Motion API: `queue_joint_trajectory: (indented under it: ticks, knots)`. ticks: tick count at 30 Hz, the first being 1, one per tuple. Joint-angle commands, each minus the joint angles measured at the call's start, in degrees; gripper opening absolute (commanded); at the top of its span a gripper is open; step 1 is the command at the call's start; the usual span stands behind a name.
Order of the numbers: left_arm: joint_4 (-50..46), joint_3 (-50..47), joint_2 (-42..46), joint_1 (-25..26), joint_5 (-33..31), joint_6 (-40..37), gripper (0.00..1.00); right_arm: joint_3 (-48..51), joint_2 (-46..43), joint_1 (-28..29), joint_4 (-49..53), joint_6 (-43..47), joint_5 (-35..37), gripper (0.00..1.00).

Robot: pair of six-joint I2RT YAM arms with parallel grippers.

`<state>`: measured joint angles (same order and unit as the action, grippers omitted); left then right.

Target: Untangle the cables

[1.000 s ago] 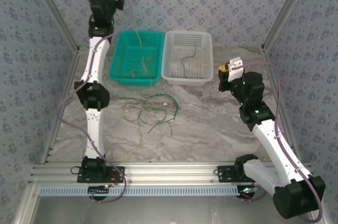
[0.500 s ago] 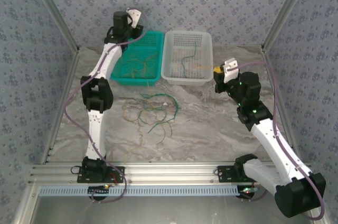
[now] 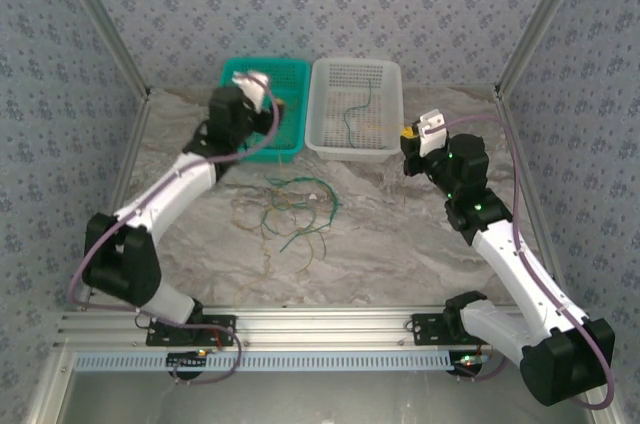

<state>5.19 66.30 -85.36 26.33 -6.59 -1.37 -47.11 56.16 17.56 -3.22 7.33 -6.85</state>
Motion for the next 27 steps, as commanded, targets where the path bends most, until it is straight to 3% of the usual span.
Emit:
queue_joint_trajectory:
  ticks: [1, 6, 11, 20, 27]
  knots:
    - [-0.76, -7.18, 2.15, 5.78, -10.09, 3.18, 0.71, -0.65, 0.55, 0.32, -0.54, 0.70, -0.40, 0.00]
    - [-4.09, -9.74, -0.73, 6.12, -9.99, 10.20, 0.74, 0.86, 0.22, 0.37, -1.58, 0.50, -0.09, 0.00]
    - [1.29, -9.21, -9.47, 6.02, -9.58, 9.90, 0.80, 1.49, 0.05, 0.45, -2.12, -0.47, -0.33, 0.00]
    - [5.83, -7.79, -19.02, 4.81, -8.86, 10.73, 0.79, 2.27, -1.92, 0.50, -1.65, -0.13, 0.00, 0.00]
    - [4.69, -7.61, -15.26, 5.81, -10.86, 9.44, 0.78, 1.59, -1.93, 0.53, -0.75, 0.71, -0.26, 0.00]
